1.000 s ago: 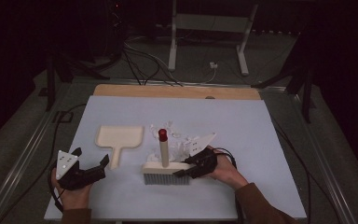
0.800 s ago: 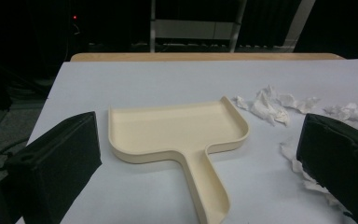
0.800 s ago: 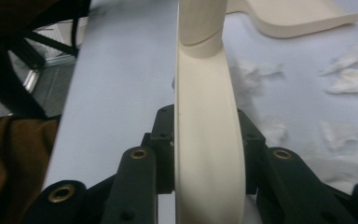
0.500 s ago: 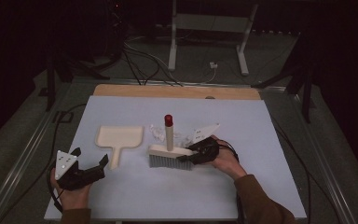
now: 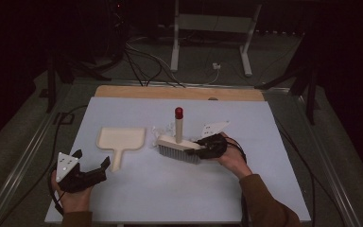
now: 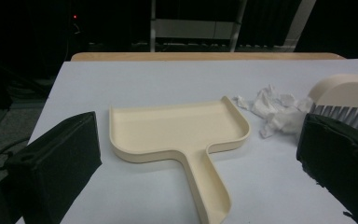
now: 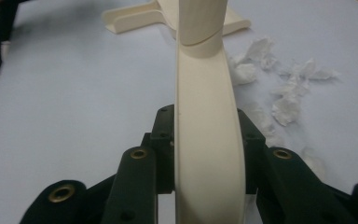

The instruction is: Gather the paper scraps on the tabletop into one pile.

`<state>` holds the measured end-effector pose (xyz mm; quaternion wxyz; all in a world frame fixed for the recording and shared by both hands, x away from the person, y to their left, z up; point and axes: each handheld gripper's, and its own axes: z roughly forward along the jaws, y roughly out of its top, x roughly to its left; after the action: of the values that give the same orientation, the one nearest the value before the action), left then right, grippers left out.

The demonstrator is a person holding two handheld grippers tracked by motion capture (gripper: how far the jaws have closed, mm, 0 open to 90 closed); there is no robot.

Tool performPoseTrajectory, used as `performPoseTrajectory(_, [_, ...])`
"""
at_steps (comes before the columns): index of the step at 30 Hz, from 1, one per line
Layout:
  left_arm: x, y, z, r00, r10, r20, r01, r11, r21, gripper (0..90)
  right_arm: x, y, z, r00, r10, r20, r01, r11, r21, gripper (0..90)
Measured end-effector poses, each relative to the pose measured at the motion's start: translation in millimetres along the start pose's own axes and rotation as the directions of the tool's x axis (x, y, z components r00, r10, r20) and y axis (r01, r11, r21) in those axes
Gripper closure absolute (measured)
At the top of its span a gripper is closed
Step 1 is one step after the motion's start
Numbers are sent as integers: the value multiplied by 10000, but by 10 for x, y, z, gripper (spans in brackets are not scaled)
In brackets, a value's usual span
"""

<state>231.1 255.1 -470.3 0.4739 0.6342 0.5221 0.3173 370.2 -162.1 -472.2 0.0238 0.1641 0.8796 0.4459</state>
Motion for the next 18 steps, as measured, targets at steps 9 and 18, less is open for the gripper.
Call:
performPoseTrajectory(9, [1, 1, -7, 10000, -20, -5, 20, 10000, -14, 4, 159, 35, -221, 9970, -83, -769, 17, 9963, -857, 683])
performPoseTrajectory(18, [1, 0, -6, 10000, -20, -11, 20, 10000, 0, 5, 111, 59, -626, 9967, 408, 709, -276, 9836, -1780, 683])
